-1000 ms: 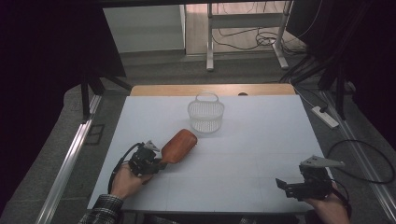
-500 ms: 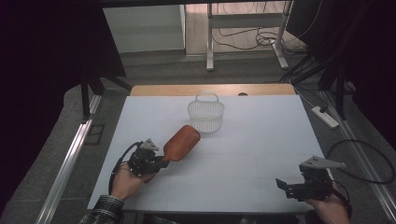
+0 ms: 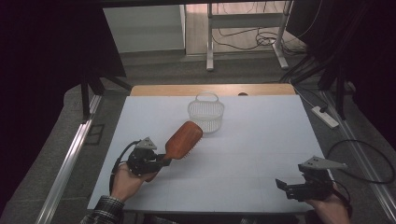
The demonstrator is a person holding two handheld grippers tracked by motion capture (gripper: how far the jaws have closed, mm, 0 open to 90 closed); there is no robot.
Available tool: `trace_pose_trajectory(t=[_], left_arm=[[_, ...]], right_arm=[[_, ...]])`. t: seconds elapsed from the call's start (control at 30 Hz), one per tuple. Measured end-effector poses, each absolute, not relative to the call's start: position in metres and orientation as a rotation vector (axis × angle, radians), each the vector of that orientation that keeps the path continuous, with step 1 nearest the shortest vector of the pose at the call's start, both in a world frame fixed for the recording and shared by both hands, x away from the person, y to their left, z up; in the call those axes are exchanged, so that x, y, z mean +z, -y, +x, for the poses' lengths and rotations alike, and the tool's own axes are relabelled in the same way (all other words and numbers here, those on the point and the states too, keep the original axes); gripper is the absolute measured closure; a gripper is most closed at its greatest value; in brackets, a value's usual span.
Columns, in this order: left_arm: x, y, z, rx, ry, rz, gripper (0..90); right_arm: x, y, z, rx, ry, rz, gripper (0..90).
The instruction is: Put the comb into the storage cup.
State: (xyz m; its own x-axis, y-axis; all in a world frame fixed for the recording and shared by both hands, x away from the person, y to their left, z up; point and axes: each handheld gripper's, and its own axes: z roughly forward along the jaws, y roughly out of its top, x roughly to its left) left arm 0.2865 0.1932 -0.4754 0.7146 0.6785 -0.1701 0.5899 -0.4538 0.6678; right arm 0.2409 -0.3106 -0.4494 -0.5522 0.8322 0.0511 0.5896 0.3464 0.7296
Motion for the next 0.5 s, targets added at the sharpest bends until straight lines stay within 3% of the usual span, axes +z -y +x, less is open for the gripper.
trace_pose_trajectory(t=[0.5], left_arm=[[-0.4679,-0.1891,0.2838,0.137,-0.918,2.121,71.1]], right_arm=[[-0.4415,0.3025,0.2464,1.166,-2.304,1.186,0.0]])
